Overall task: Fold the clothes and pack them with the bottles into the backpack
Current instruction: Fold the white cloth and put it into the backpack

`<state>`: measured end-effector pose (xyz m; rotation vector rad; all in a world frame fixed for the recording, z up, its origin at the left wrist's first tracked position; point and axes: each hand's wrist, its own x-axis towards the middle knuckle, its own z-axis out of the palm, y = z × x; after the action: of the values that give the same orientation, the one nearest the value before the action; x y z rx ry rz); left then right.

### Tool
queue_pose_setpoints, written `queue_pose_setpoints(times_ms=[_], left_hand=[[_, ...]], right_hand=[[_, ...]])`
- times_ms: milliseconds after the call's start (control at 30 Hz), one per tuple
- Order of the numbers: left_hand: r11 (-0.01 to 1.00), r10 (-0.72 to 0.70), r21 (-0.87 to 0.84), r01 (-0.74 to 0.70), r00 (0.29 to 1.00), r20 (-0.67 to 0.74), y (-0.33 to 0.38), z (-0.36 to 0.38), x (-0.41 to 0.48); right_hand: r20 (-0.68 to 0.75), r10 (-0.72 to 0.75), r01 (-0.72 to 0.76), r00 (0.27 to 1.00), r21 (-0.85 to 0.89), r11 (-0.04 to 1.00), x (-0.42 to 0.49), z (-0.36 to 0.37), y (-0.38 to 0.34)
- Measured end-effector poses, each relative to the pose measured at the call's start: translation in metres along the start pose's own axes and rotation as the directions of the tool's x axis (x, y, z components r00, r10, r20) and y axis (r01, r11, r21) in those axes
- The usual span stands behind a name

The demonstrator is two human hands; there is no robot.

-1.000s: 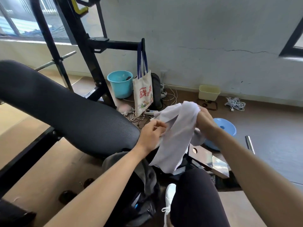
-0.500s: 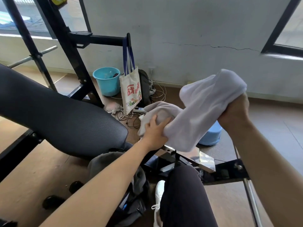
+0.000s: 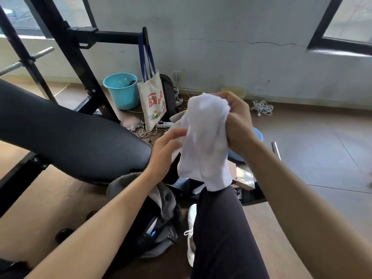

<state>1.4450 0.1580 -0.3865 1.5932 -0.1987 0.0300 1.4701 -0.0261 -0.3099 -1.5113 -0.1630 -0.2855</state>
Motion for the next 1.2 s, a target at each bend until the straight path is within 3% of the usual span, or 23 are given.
queue_pose_setpoints(times_ms=[67, 167, 267, 367, 467, 533, 600, 667, 800, 867, 933, 1033, 1200], left_hand=[[0.987, 0.066, -0.152, -0.054, 0.995, 0.072, 0.019, -0.003, -0.013], [0.992, 0.129, -0.025, -0.127, 0.987, 0.091, 0.039, -0.006, -0.028], [0.965, 0.243, 0.125, -0.231, 0.966, -0.085, 0.054, -0.023, -0.037], [0.923, 0.370, 0.184, -0.338, 0.912, -0.180, 0.064, -0.054, -0.051], [0.916, 0.377, 0.244, -0.319, 0.892, -0.249, 0.062, -0.085, -0.066], [0.904, 0.385, 0.302, -0.302, 0.882, -0.271, 0.057, -0.103, -0.078], [0.905, 0.362, 0.328, -0.270, 0.895, -0.262, 0.052, -0.118, -0.094], [0.921, 0.283, 0.333, -0.202, 0.934, -0.218, 0.043, -0.132, -0.112], [0.929, 0.024, 0.370, -0.001, 0.998, -0.058, 0.021, -0.149, -0.144], [0.922, -0.056, 0.383, 0.067, 0.998, -0.040, 0.009, -0.152, -0.159], [0.914, -0.101, 0.386, 0.123, 0.992, -0.077, -0.005, -0.153, -0.173], [0.915, -0.146, 0.361, 0.180, 0.982, -0.118, -0.027, -0.151, -0.192], [0.886, -0.157, 0.379, 0.266, 0.942, -0.296, -0.068, -0.146, -0.220]], right_hand=[[0.023, -0.043, 0.044, 0.999, -0.054, 0.998, -0.006, 0.014, 0.004], [0.087, -0.210, 0.225, 0.974, -0.230, 0.947, -0.019, 0.039, -0.004], [0.228, -0.461, 0.513, 0.858, -0.351, 0.783, -0.035, 0.061, -0.020], [0.314, -0.498, 0.589, 0.808, -0.454, 0.669, -0.045, 0.076, -0.031], [0.457, -0.289, 0.511, 0.841, -0.494, 0.704, -0.058, 0.094, -0.030], [0.566, -0.085, 0.395, 0.820, -0.451, 0.800, -0.069, 0.107, -0.020], [0.699, 0.107, 0.208, 0.707, -0.350, 0.913, -0.077, 0.115, -0.006], [0.786, 0.193, 0.047, 0.587, -0.271, 0.961, -0.085, 0.122, 0.012], [0.834, 0.271, -0.191, 0.480, -0.202, 0.961, -0.106, 0.134, 0.047], [0.813, 0.281, -0.093, 0.510, -0.273, 0.958, -0.119, 0.138, 0.062], [0.747, 0.294, -0.009, 0.596, -0.360, 0.933, -0.130, 0.141, 0.079], [0.730, 0.264, 0.161, 0.630, -0.456, 0.875, -0.148, 0.139, 0.108], [0.621, 0.218, 0.143, 0.753, -0.478, 0.866, -0.186, 0.123, 0.148]])
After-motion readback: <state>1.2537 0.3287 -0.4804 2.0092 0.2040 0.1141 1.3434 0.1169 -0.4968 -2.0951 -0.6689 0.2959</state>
